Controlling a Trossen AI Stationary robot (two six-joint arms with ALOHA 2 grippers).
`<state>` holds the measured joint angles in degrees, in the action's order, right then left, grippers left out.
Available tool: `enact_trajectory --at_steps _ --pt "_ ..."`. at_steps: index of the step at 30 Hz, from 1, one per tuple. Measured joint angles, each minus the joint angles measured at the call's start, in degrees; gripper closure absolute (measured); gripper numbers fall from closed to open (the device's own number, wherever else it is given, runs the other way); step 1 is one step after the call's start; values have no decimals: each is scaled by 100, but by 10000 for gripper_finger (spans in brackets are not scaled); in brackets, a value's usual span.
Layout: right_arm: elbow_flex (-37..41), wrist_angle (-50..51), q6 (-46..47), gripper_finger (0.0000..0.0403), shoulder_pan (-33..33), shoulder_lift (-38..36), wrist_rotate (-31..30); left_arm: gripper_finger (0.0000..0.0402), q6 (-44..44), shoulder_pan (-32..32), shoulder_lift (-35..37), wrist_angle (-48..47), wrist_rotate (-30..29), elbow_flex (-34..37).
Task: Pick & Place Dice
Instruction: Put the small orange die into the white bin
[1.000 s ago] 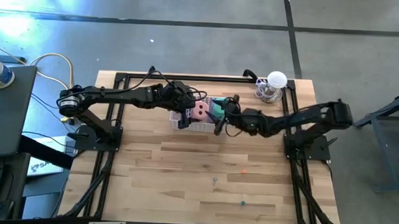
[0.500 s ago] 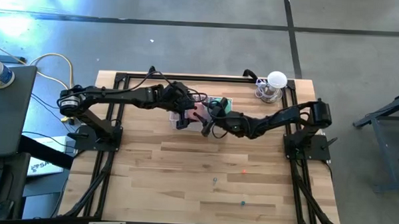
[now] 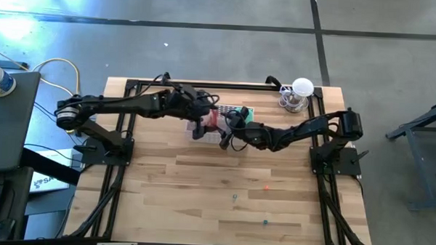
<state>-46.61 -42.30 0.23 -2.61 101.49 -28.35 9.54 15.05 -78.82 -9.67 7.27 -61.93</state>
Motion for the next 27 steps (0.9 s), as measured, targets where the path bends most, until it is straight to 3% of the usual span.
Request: enact_trajectory --at_steps 9,16,20,23,27 --pt "47 -162 -656 141 417 -206 -312 2 177 -113 117 -32 -11 13" --pt "33 -128 -1228 141 1098 -737 -773 2 422 -453 760 -1 -29 13" --pt "44 87 -1582 141 1671 -1043 -887 2 397 -763 1189 -252 -33 12" --pt "28 403 -1677 141 2291 -1273 -1474 2 95 -1032 1428 -647 -31 12" --pt "31 1429 -1022 141 3070 -1471 -1885 2 -619 -1396 1515 -1105 11 13"
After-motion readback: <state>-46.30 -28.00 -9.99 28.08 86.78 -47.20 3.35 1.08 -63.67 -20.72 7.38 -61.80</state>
